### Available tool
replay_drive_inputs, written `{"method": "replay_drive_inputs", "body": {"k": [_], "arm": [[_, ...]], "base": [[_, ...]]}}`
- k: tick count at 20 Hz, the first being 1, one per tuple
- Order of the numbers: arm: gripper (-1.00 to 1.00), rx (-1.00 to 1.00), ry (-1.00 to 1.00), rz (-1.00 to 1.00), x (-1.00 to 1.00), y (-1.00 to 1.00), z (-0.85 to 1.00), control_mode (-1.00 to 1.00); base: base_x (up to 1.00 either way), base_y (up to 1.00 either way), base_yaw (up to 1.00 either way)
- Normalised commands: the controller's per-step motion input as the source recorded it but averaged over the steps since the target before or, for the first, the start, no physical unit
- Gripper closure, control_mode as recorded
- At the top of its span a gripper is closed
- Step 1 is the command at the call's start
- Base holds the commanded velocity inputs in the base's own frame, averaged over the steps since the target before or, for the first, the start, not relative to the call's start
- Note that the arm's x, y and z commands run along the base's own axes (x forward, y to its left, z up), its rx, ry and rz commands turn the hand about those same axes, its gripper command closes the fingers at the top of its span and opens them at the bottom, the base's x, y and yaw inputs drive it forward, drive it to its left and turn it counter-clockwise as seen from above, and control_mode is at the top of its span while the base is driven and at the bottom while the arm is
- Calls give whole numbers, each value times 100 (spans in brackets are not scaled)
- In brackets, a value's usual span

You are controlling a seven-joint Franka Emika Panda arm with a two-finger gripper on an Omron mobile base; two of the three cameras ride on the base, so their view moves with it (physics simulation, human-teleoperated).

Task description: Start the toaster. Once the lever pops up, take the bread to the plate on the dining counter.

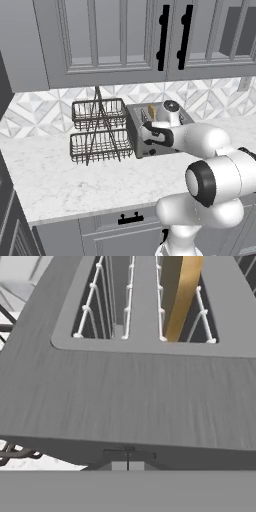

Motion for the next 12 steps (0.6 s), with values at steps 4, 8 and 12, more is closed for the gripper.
{"method": "replay_drive_inputs", "body": {"k": [4,8,12], "arm": [[100,0,0,0,0,0,-49,-100],[100,0,0,0,0,0,-56,-100],[100,0,0,0,-22,0,-76,-100]], "base": [[0,0,0],[0,0,0],[0,0,0]]}}
